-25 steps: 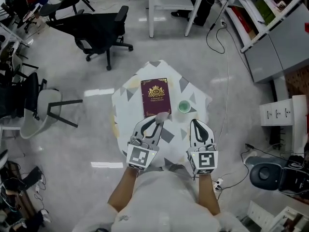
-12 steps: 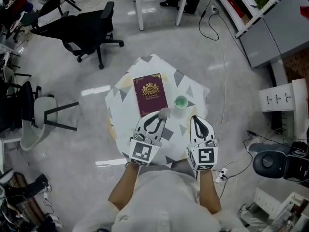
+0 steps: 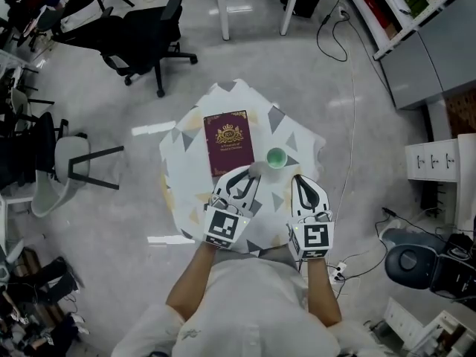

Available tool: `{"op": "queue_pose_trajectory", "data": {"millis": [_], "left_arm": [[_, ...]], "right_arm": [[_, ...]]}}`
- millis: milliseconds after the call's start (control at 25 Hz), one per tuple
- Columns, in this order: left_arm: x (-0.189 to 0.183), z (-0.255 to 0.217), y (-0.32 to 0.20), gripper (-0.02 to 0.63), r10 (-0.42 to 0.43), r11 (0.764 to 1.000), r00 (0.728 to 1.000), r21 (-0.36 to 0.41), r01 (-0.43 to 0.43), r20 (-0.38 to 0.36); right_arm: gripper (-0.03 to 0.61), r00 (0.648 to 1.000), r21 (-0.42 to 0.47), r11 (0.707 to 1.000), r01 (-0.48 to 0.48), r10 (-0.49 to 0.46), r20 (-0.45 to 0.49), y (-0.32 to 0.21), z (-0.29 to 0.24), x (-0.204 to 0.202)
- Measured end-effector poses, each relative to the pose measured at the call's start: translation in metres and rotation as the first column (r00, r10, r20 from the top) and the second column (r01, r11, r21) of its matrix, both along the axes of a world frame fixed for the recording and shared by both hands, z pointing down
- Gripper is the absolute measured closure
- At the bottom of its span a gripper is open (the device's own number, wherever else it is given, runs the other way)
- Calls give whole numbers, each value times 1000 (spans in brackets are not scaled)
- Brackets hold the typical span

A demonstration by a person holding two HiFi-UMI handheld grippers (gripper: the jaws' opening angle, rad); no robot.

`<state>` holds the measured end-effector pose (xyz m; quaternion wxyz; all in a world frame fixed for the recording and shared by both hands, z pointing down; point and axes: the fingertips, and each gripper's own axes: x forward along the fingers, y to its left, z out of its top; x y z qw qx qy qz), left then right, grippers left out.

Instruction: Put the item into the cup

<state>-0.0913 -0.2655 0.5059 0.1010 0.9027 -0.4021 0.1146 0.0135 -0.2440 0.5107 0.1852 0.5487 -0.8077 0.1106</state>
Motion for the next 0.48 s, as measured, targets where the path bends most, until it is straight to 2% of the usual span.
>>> {"op": "queue_pose_trajectory", "data": {"millis": [480], "left_arm": [[17, 26, -11, 557, -54, 997, 997, -50, 57, 47]], "right_arm": [[566, 997, -57, 995, 76, -74, 32, -15, 30, 19]]}}
